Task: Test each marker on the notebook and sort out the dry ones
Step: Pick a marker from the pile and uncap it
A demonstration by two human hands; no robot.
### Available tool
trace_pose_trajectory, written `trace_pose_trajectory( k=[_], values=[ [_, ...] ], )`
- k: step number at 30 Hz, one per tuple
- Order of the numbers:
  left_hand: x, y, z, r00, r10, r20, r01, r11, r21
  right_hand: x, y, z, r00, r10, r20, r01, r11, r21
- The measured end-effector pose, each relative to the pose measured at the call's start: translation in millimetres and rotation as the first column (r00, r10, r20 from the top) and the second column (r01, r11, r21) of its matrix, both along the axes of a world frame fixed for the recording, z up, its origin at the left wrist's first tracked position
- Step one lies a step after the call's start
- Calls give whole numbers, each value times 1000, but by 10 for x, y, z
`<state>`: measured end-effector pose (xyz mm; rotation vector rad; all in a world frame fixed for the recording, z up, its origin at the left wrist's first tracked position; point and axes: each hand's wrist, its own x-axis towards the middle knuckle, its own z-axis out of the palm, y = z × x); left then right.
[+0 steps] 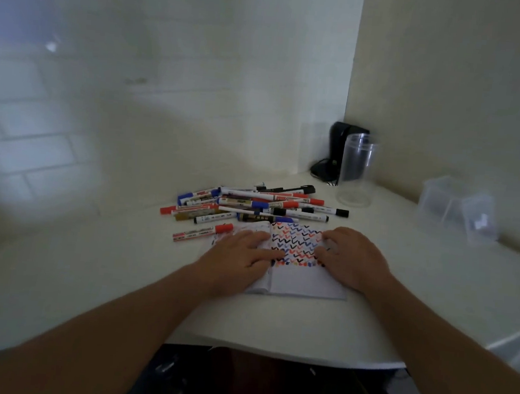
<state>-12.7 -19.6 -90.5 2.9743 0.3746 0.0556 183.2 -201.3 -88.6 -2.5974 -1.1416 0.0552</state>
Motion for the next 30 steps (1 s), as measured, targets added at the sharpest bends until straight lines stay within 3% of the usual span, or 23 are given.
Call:
trace_pose_trajectory(
  k=[4, 7, 10, 13, 15, 17, 19, 22, 24, 26, 28, 30],
  values=[
    [43, 74, -39, 997, -13, 76, 13, 1000, -6, 98, 71, -93, 999, 16, 30, -14, 999, -39],
    [82, 169, -84, 996, -23, 83, 24, 1000, -4, 56, 161, 13, 994, -3, 106, -1, 999, 34],
    [122, 211, -113, 994, -51, 97, 51, 999, 6, -16, 484, 174, 961, 86, 263, -105, 993, 58],
    [96, 247, -107, 965, -46, 260, 66, 995, -69, -111, 925, 288, 946, 207, 248, -238, 966, 103],
    [28, 387, -102, 891, 65, 450, -34, 996, -77, -172, 1116, 347, 948, 287, 136, -303, 945, 119],
    [-52, 699, -128, 807, 212, 551, -265, 964, 18, -199, 1266, 343, 937, 346, 46, -349, 931, 107],
    [-128, 1008, -131, 800, 387, 458, -448, 893, 29, -234, 1362, 298, 934, 358, 1, -357, 933, 41],
    [-157, 1263, -200, 859, 441, 261, -463, 886, 28, -269, 1441, 164, 936, 352, 21, -352, 936, 3],
    [-143, 1293, -218, 874, 394, 285, -423, 905, 45, -270, 1442, 93, 938, 346, 23, -347, 935, 78],
    [-104, 1220, -173, 852, 334, 403, -383, 922, 45, -254, 1422, 48, 939, 344, 7, -342, 929, 143],
    [-13, 1017, 19, 797, 345, 496, -309, 938, -156, -255, 1398, 29, 940, 341, -3, -332, 916, 223],
    [158, 802, 261, 775, 386, 500, -153, 883, -444, -244, 1373, 60, 958, 285, -41, -241, 871, 428]
  ],
)
